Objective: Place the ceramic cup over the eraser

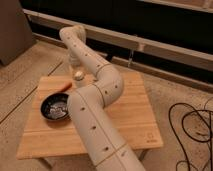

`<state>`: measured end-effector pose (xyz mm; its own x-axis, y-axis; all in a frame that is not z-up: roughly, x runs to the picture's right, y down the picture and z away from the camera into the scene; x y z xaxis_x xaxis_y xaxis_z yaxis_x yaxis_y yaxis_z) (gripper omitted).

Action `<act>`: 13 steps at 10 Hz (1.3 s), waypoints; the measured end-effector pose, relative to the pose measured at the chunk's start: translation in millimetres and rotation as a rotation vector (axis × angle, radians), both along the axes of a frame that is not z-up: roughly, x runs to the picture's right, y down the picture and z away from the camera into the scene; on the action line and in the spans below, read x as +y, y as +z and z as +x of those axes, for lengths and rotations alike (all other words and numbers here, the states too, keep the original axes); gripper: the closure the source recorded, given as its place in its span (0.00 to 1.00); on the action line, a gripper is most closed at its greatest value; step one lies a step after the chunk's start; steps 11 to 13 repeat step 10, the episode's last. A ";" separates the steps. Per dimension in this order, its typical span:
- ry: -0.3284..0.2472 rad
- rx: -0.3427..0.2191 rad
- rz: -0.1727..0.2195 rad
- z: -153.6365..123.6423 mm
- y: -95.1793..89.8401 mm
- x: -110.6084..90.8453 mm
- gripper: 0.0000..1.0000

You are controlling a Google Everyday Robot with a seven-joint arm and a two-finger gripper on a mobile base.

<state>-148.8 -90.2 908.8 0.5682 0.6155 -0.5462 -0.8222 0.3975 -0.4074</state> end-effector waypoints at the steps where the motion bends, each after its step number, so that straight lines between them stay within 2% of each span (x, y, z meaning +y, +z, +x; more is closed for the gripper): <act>1: 0.016 -0.008 0.030 1.5 1.7 -9.3 1.00; 6: 0.013 -0.007 0.023 0.4 3.6 -5.9 1.00; 10: 0.056 -0.021 0.034 -1.0 27.9 4.1 1.00; 13: 0.056 -0.021 0.034 -1.0 27.9 4.1 1.00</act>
